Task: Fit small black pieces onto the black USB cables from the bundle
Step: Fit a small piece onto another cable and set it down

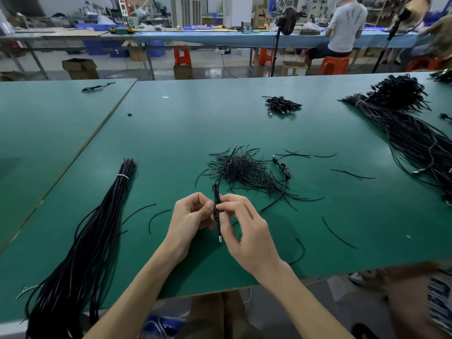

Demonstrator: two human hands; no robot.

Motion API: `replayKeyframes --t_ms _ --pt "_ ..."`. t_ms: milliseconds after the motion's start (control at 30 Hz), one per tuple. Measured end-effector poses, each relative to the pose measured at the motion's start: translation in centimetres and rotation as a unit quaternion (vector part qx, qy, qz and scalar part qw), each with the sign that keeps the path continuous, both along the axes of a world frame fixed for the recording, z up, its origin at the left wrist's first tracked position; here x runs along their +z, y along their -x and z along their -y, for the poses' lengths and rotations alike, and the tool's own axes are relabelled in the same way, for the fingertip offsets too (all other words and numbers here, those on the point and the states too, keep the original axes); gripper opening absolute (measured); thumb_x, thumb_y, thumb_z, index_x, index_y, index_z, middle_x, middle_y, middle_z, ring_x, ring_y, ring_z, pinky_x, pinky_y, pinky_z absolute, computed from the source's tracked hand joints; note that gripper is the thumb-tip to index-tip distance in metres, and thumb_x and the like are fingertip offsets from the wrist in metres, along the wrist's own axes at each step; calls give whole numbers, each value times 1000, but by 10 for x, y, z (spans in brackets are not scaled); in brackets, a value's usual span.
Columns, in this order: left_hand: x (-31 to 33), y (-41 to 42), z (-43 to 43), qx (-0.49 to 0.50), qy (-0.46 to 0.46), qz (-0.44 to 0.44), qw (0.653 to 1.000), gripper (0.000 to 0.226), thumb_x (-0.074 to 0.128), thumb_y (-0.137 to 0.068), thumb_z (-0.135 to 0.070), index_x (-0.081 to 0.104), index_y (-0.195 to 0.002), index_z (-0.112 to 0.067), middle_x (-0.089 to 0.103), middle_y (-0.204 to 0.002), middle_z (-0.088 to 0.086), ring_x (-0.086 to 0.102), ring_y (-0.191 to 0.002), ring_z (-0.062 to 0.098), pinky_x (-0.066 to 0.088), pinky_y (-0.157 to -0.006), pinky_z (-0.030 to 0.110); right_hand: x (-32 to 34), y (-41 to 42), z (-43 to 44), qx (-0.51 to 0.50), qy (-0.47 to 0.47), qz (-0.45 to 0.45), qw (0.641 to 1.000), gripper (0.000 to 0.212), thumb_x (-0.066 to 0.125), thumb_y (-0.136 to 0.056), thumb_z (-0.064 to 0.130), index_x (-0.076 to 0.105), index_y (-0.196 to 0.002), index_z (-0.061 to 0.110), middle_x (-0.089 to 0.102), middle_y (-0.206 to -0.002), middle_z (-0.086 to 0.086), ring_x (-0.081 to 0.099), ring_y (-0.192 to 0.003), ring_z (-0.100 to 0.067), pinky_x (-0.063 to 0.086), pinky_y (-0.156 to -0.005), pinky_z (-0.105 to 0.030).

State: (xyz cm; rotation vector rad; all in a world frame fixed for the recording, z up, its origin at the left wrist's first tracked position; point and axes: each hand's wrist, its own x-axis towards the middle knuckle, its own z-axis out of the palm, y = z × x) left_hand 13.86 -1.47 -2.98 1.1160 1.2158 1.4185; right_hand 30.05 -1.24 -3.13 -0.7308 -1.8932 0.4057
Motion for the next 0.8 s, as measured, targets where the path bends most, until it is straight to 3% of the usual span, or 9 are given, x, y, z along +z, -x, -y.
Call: replayKeyframes --t_ms 100,200,300,400,467,533,667,733,800 --pt "1 -1 0 33 -28 -13 999 22 65 -98 -13 60 -84 3 63 -65 1 57 -56 10 47 -54 19 3 1 1 -8 87 36 996 40 62 -99 42 56 -125 12 61 -127 5 61 -101 -5 50 -85 -11" --pt "3 -1 2 33 -51 -20 998 26 66 -95 -22 64 -90 4 68 -73 7 63 -67 15 55 -62 25 3 2 -1 -20 109 63 992 47 72 -95 36 53 -133 14 62 -122 7 51 -99 13 40 -85 -2" --pt "3 -3 2 25 -74 -51 996 25 65 -96 -22 65 -92 3 73 -82 13 66 -75 20 56 -71 31 3 2 -5 -53 90 60 993 36 74 -95 28 59 -124 10 64 -111 2 52 -93 5 47 -85 -16" --pt "4 -3 0 28 -91 -65 993 20 65 -96 -18 65 -88 0 69 -75 1 62 -69 12 52 -68 21 0 1 -8 -82 20 85 993 24 74 -94 14 63 -113 6 57 -109 -1 56 -100 -16 50 -86 -26" --pt "4 -3 0 40 -99 -76 991 15 66 -97 -12 65 -86 -1 68 -74 1 61 -69 10 50 -68 18 -1 1 -11 -88 15 91 992 27 73 -93 9 63 -118 6 53 -112 -2 55 -104 -18 50 -87 -27" --pt "3 -3 1 63 -110 -95 987 14 67 -98 -11 65 -86 -5 68 -74 0 61 -70 9 49 -67 19 -1 0 -11 -70 48 69 994 26 71 -96 17 63 -120 8 52 -111 1 54 -98 -11 51 -83 -24" --pt "3 -2 2 84 -113 -129 982 12 68 -98 -14 66 -86 -12 69 -76 -7 62 -70 4 50 -66 20 3 0 -8 10 171 40 984 41 54 -101 55 59 -116 18 60 -90 16 59 -80 -6 45 -72 -16" --pt "2 -4 1 83 -109 -147 980 12 69 -97 -13 67 -86 -13 70 -77 -5 63 -70 6 52 -66 23 4 -1 -9 26 219 17 975 37 52 -102 55 59 -109 19 68 -81 13 66 -74 -9 51 -68 -23" --pt "1 -7 2 78 -110 -161 978 11 70 -97 -14 67 -86 -13 71 -78 -2 65 -70 9 53 -66 26 3 -3 -12 29 251 -14 967 23 58 -104 41 61 -106 18 73 -81 6 70 -71 -12 55 -68 -26"
